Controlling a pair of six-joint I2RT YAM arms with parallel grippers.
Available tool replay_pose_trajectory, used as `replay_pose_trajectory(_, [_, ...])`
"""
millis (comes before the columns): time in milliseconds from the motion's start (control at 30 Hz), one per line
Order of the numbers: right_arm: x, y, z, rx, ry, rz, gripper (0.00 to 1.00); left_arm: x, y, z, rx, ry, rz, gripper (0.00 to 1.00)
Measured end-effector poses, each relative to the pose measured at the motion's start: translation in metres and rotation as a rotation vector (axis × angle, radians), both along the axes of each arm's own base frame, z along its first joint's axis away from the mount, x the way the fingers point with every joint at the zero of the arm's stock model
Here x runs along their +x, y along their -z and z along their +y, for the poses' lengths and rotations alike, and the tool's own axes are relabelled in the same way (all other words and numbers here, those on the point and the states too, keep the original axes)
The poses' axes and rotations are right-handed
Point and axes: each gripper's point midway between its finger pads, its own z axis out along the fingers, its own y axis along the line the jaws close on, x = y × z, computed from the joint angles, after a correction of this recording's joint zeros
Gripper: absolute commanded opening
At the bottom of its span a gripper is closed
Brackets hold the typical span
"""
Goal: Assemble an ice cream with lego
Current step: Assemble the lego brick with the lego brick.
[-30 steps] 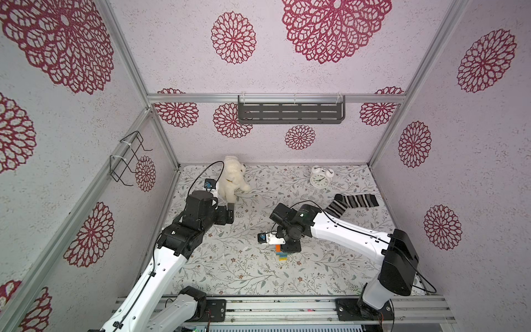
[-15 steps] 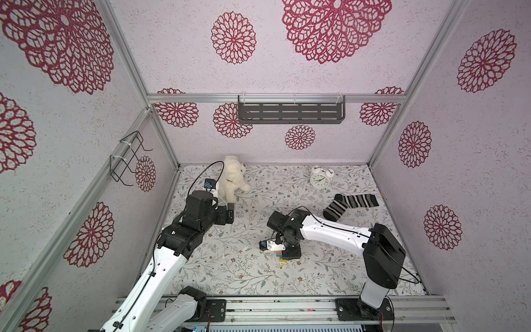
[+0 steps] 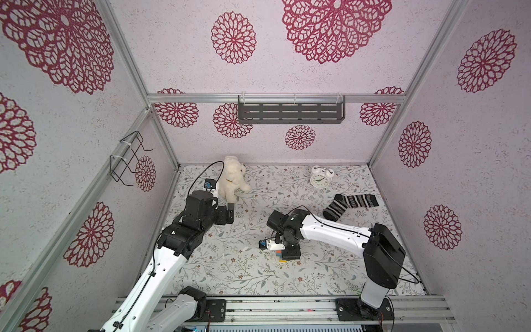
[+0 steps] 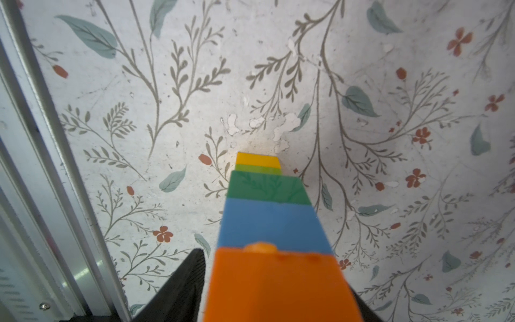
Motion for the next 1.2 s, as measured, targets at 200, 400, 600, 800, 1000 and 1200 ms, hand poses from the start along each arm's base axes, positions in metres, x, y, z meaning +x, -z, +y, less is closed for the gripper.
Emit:
replay_pose_trajectory(200, [0.002, -0.014, 0.003, 0.042, 0.004, -0.017, 0.67, 0.0, -0.001, -0.001, -0.001, 0.005, -0.001, 0.97])
replay_pose_trajectory(400, [0.002, -0.021, 0.003, 0.065, 0.007, -0.019, 0.69, -0.001, 0.0, -0.003, -0.004, 0.022, 0.001, 0.97])
replay_pose_trajectory(600, [-0.001, -0.042, 0.001, 0.149, 0.029, -0.038, 0.7, -0.002, -0.003, -0.005, -0.005, 0.036, -0.007, 0.97])
replay_pose_trajectory(800, [-0.004, -0.077, -0.005, 0.332, 0.078, -0.093, 0.71, -0.005, -0.004, -0.013, -0.025, 0.087, -0.006, 0.97])
replay_pose_trajectory(1000, [-0.017, -0.086, -0.015, 0.546, 0.188, -0.119, 0.71, -0.018, -0.009, -0.03, -0.073, 0.203, -0.041, 0.97])
replay_pose_trajectory(1200, [-0.024, -0.077, -0.03, 0.807, 0.378, -0.111, 0.71, -0.035, -0.018, -0.057, -0.128, 0.384, -0.093, 0.97])
